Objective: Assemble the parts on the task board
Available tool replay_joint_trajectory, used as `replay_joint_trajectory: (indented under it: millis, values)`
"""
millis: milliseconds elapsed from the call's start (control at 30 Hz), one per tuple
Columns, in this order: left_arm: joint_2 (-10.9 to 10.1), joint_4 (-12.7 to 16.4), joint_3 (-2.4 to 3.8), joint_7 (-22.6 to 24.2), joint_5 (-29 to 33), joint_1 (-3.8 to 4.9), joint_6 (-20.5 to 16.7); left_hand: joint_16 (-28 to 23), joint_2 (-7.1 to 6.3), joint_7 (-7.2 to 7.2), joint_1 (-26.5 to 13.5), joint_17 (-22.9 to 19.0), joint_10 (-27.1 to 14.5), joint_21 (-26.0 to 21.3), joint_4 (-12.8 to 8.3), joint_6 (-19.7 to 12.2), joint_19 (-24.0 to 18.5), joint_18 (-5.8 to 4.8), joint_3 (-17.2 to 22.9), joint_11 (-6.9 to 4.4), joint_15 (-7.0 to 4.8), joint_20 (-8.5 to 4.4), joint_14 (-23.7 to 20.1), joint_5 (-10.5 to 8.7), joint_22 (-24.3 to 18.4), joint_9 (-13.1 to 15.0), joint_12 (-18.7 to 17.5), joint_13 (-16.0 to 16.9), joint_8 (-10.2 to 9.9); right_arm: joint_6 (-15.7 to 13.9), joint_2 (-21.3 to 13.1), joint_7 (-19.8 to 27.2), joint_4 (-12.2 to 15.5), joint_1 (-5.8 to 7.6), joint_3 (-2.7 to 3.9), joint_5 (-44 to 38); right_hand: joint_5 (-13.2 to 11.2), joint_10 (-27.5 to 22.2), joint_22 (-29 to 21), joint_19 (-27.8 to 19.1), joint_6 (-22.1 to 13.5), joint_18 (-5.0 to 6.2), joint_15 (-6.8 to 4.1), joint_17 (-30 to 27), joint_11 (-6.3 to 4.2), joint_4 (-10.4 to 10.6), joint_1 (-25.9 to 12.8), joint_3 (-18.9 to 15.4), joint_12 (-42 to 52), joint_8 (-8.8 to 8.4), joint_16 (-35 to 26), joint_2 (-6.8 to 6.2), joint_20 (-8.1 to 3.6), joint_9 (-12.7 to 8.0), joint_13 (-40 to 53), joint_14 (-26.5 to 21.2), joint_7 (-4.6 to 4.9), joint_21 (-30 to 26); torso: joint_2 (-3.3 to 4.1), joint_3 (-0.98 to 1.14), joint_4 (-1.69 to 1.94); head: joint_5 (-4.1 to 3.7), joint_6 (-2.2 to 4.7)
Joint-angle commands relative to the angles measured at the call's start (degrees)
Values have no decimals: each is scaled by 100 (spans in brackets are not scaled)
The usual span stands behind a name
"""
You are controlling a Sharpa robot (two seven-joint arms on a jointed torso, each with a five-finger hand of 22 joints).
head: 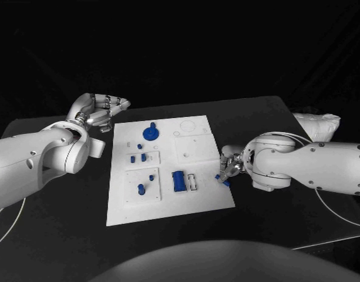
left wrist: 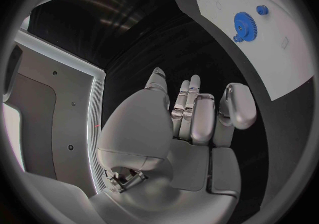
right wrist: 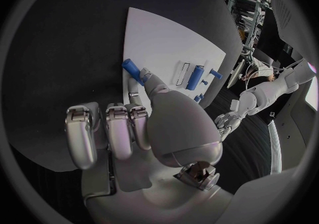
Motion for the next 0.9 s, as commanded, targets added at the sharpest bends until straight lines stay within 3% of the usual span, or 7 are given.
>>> replay_joint_trajectory:
  millis: [33,267,467,900]
  values:
    - [11,5,4,30,-18,4,83,-23,46,-21,17,-6,-20,-17,7,-10,-40,53,-41,-6,2,-15,-46,34,888,8,-12,9,11,126,8,-452,-38,-79,-63,-30,84,601,1508,600,144,-81,-17,1507,-53,-24,-40,119,-29,-104,23,35,3,-1472,1502,607,-35,26,1,0,1,-2,1]
    - [14,3,4,30,-18,4,85,-23,46,-21,17,-6,-20,-17,7,-10,-40,53,-41,-6,2,-15,-46,34,888,8,-12,9,11,-91,-12,-349,-34,-80,-63,136,173,601,1508,600,464,-81,-54,1507,-103,-66,-143,336,-29,-271,23,17,-23,-1682,1502,607,-89,26,1,-1,1,9,1]
    - [13,5,4,30,-18,4,88,-23,46,-21,17,-6,-20,-17,7,-10,-40,53,-41,-6,2,-15,-46,34,888,8,-12,9,11,-443,-47,-190,12,-80,-63,487,164,601,1508,600,649,-81,-77,1507,-125,-122,-195,460,-29,-375,23,-51,-42,-1812,1502,607,-124,26,2,2,3,23,1]
    - [14,-5,4,27,-18,4,93,-26,56,-22,26,-10,-20,-25,8,-7,-42,54,-49,-7,1,-16,-48,39,889,10,-12,9,14,-1027,-127,144,184,-46,-60,957,141,601,1508,600,759,-81,-87,1507,-141,-160,-217,512,-29,-417,23,-102,-52,-1871,1502,607,-140,26,2,-3,-1,22,1]
